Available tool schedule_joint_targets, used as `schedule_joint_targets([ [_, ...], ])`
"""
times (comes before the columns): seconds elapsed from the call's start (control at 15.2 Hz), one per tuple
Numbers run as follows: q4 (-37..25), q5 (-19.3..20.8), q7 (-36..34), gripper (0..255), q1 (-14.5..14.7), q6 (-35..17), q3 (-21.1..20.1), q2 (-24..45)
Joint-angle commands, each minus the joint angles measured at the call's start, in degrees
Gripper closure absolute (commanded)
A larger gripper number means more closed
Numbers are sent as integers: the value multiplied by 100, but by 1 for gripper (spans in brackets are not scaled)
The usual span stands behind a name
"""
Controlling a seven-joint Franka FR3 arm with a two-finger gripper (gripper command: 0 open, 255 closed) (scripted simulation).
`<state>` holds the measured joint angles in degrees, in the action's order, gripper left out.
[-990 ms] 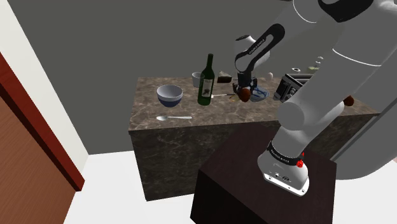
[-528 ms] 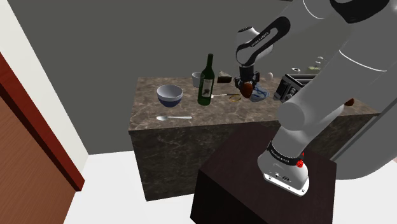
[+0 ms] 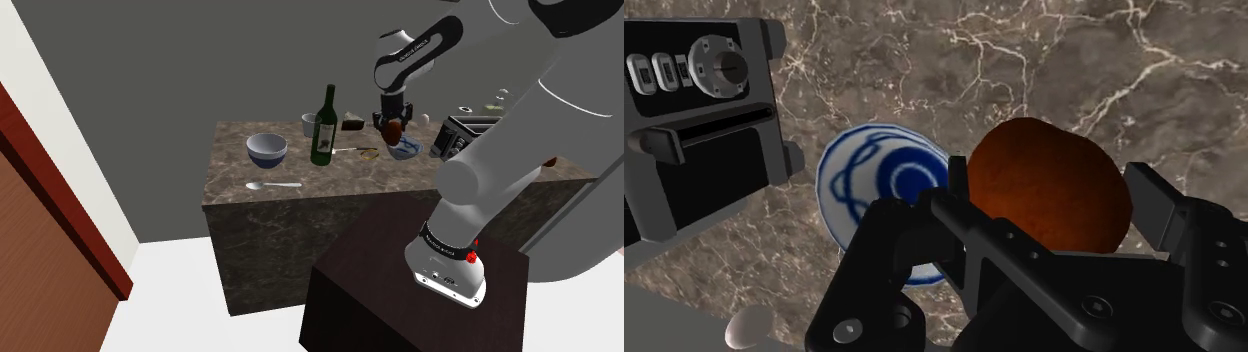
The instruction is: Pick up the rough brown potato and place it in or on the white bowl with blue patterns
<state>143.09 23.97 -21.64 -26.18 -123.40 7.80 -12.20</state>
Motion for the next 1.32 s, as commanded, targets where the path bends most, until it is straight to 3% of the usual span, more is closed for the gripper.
schedule_joint_targets([
  [0.0,-188,52,256,255,-120,-19,157,126],
  [0.73,-1599,-74,1715,255,-738,-350,922,1391],
  [1.25,-1392,-22,1550,255,-773,-931,945,1785],
])
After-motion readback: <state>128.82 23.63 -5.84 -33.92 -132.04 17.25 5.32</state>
